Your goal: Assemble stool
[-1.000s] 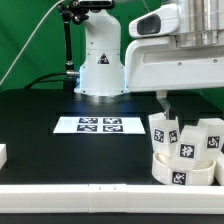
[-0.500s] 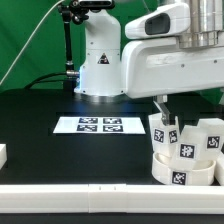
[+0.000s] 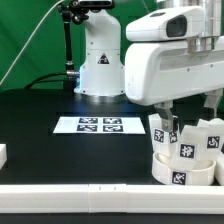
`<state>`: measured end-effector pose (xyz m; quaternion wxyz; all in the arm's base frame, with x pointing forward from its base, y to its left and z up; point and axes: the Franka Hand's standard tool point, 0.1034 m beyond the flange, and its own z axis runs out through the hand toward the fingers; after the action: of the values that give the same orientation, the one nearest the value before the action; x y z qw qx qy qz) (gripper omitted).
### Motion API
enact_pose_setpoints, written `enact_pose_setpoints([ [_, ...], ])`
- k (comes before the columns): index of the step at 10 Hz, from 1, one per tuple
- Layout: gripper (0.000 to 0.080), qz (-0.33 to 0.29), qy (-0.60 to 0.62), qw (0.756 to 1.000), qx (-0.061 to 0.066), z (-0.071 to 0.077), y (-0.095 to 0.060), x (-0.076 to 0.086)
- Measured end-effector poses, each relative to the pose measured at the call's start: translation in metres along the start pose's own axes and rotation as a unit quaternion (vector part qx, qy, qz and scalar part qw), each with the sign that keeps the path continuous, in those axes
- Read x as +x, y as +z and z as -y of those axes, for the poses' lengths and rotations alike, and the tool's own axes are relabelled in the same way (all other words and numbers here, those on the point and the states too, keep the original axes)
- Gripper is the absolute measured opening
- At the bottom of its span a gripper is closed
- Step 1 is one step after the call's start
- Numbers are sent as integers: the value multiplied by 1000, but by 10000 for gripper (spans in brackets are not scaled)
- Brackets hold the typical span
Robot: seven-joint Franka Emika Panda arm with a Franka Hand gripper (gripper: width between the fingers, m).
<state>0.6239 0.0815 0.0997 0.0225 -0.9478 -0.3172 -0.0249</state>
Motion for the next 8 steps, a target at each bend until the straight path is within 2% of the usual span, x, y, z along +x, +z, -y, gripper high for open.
enact_pose_setpoints([
  [4,649,13,-123,992,-14,-7,1,-5],
  [7,649,22,-231,973,-17,-8,1,-6],
  [8,649,21,-229,973,-17,-7,0,-4],
])
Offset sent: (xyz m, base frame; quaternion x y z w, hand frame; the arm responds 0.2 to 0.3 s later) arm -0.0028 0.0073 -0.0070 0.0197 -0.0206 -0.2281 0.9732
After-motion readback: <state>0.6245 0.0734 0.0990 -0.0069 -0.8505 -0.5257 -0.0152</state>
